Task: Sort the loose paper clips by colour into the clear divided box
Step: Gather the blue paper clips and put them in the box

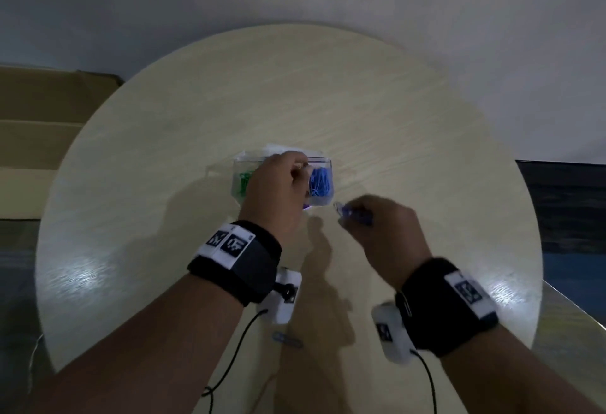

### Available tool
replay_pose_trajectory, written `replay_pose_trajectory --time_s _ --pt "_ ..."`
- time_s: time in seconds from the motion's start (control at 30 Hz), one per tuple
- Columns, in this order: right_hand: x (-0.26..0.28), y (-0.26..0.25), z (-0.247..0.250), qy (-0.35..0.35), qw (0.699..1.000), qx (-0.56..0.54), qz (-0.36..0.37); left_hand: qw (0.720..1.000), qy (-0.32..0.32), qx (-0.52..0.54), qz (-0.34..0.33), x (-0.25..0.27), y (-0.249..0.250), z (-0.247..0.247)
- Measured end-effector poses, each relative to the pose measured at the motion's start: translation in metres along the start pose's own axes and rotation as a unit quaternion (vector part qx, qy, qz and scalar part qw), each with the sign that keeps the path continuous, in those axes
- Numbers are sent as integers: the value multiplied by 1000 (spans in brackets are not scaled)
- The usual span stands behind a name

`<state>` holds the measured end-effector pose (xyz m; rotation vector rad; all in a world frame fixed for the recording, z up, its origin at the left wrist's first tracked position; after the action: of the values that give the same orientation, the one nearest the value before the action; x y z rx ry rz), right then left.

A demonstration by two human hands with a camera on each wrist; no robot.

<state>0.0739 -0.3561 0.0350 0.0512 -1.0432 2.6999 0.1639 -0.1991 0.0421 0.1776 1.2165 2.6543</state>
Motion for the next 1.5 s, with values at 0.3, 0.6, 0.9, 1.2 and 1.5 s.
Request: replay_pose_trajectory --time_s 0.3,0.6,0.9,1.2,1.5 --pt "-69 -27 -16 -9 999 29 -29 954 -273 -120 -34 135 -66 -15" --pt "-39 1 -14 65 993 -70 -71 887 -302 -281 -206 182 -80 -25" --pt "-12 17 -17 74 988 -116 -73 977 -195 -84 -27 109 -55 -5" --pt "-3 30 -13 52 994 -77 -57 997 -24 59 33 -8 0 -10" --pt "-41 30 -9 -6 993 -89 -81 995 91 -33 15 -17 -31 34"
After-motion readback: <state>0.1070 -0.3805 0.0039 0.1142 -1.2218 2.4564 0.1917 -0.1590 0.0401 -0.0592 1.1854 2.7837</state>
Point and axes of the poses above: each hand's wrist, its own x-axis away from the middle knuckle, its own z-axis out of the back of the hand, y = z × x, the point moved 4 cm from there along -x, towards the middle knuckle, and after that the axes turned 2 degrees about -y, right-handed, at the moved point
